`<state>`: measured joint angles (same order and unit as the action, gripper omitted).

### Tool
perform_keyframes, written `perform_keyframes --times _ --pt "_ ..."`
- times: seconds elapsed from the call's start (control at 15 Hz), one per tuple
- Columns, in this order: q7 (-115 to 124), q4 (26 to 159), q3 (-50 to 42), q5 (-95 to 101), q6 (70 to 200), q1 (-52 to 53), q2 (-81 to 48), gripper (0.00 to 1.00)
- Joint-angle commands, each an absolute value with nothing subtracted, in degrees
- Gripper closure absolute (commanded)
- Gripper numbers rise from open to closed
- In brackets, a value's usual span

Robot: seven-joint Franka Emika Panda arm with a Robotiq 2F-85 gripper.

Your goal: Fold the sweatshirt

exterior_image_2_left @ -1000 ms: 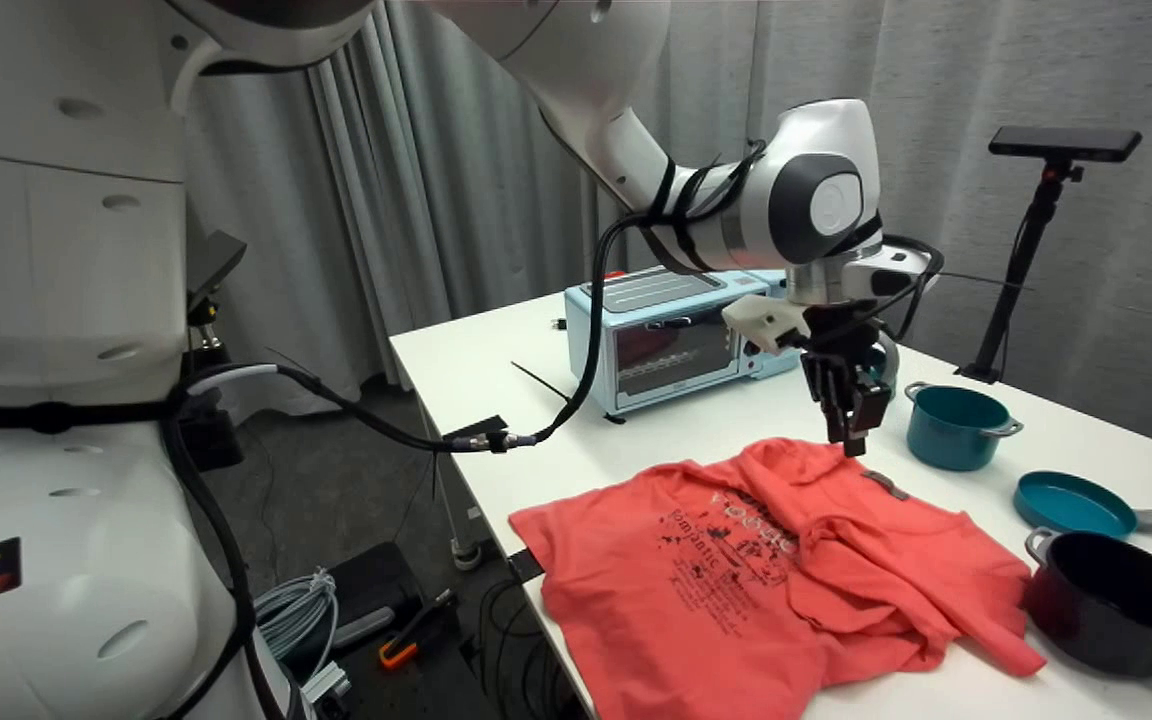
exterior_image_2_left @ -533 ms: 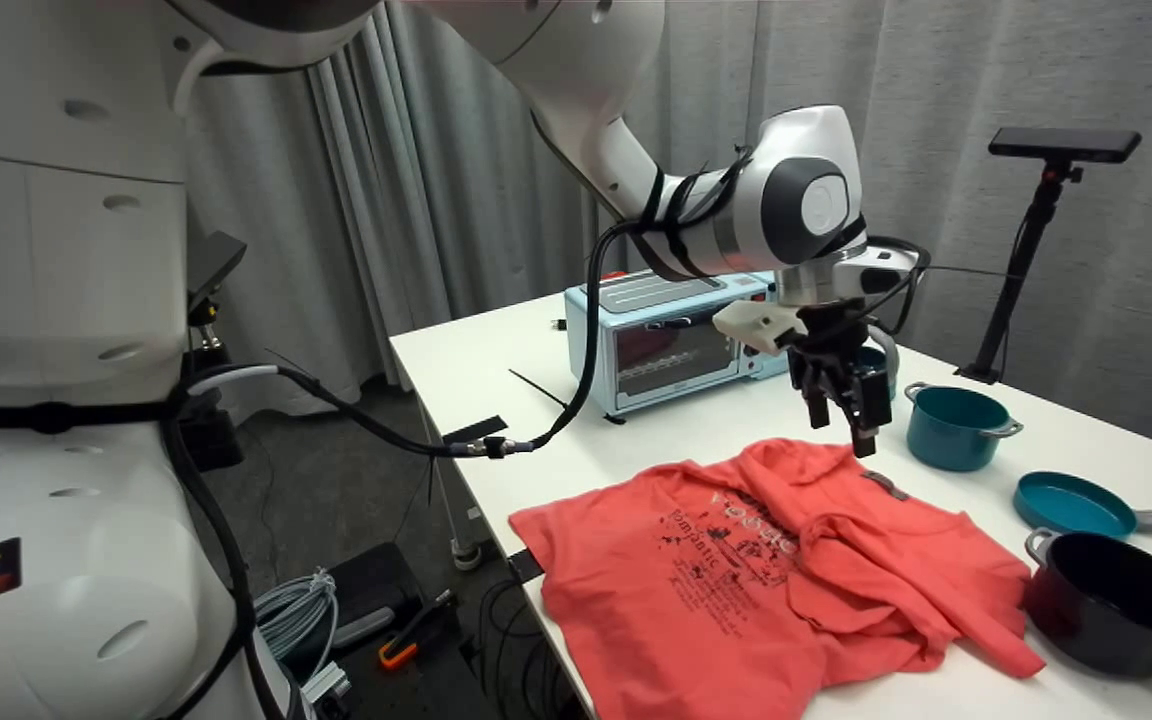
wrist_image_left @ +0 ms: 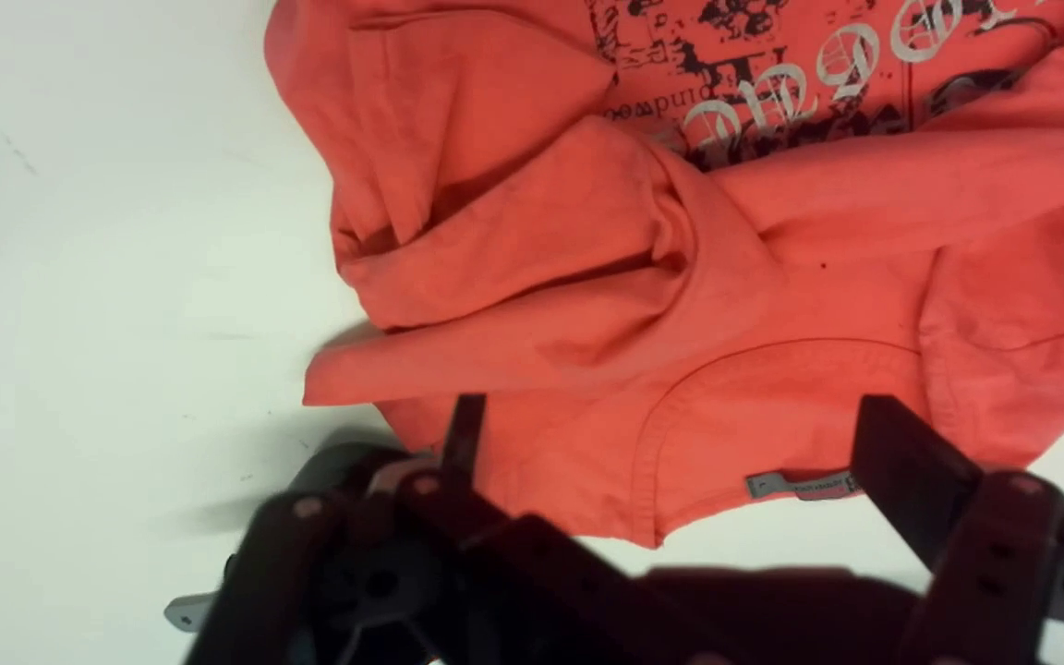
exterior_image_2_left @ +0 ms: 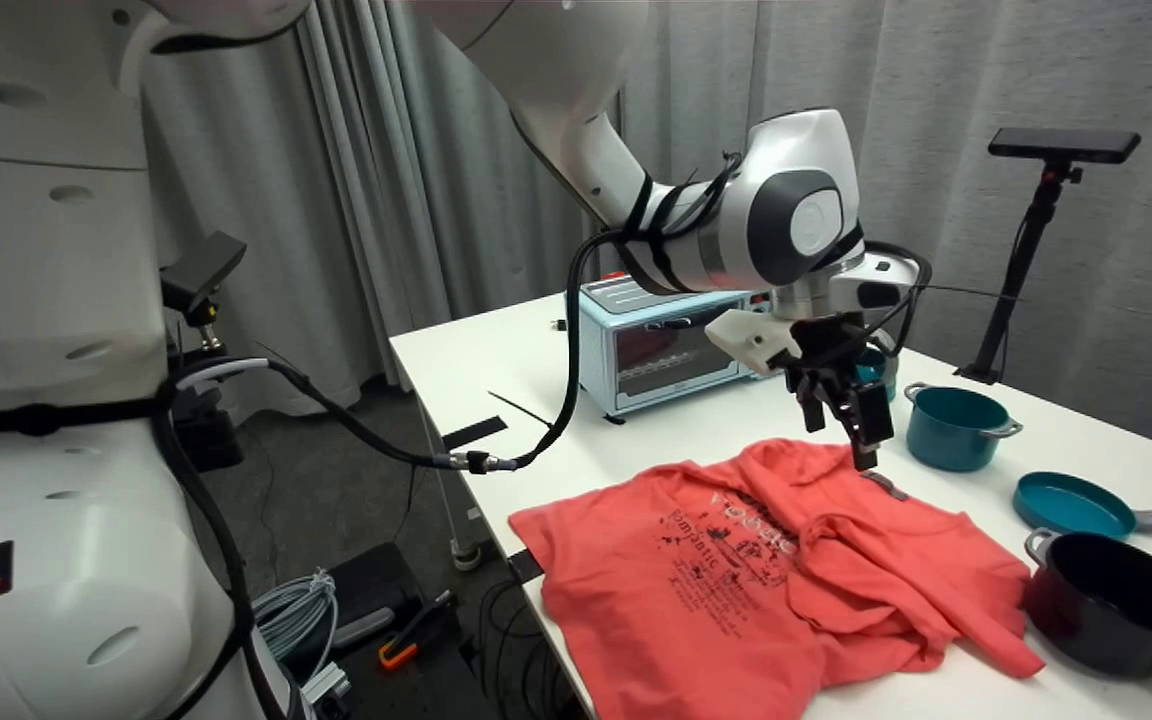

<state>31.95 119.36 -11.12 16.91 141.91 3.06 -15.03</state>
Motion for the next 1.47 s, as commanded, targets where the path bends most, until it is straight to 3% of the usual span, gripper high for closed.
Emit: perform_keyframes --times 0.0,0.6,1.4 --pt "28.4 130.8 -10.2 17.1 148.1 1.9 -6.3 0.0" --pt "24.3 148.4 -3.7 14.4 158.2 2.3 3.1 0.0" --pt "25.0 151.6 5.2 8.8 165.0 6.4 -4.0 0.0"
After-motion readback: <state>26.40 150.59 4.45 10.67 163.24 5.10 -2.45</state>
